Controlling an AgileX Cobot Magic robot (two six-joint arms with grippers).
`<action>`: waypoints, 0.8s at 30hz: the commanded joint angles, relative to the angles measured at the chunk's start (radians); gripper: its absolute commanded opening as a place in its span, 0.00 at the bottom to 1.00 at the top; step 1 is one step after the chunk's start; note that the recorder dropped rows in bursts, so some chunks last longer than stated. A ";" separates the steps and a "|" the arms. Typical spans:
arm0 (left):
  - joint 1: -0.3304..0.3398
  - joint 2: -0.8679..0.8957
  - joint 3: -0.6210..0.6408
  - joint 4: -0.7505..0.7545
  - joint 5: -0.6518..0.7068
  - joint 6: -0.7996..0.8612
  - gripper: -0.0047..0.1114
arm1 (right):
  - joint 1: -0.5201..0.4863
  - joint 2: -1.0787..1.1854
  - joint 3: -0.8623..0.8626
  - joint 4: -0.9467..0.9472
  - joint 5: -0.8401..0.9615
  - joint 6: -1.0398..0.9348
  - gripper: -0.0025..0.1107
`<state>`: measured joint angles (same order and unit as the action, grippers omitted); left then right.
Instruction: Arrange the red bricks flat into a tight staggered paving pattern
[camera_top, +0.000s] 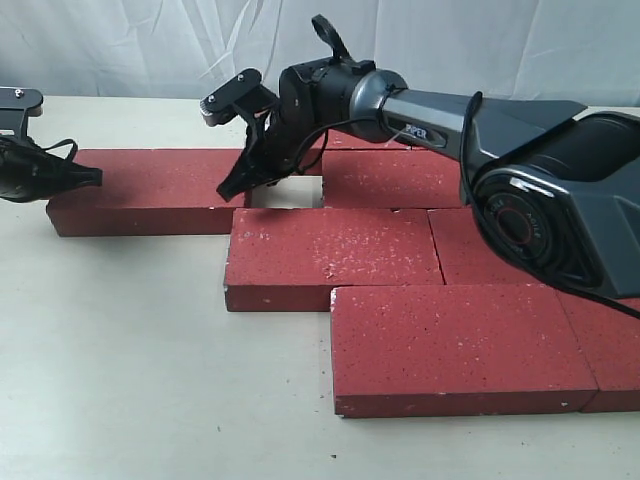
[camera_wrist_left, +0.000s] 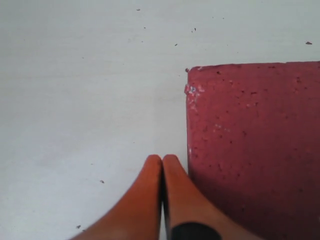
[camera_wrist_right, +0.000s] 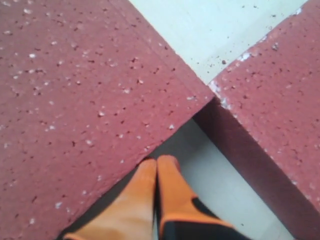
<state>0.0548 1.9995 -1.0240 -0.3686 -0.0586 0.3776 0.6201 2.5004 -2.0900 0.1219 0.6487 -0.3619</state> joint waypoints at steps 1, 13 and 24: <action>-0.007 0.002 -0.002 0.007 -0.009 0.000 0.04 | -0.004 0.000 0.001 0.006 -0.004 0.000 0.01; -0.007 0.002 -0.002 0.006 -0.014 0.000 0.04 | -0.031 -0.114 0.001 -0.165 0.152 0.082 0.01; -0.007 0.002 -0.002 0.004 0.000 0.000 0.04 | -0.051 -0.209 0.053 -0.195 0.395 0.086 0.01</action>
<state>0.0548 1.9995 -1.0240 -0.3649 -0.0601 0.3776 0.5722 2.3303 -2.0685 -0.0621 1.0196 -0.2727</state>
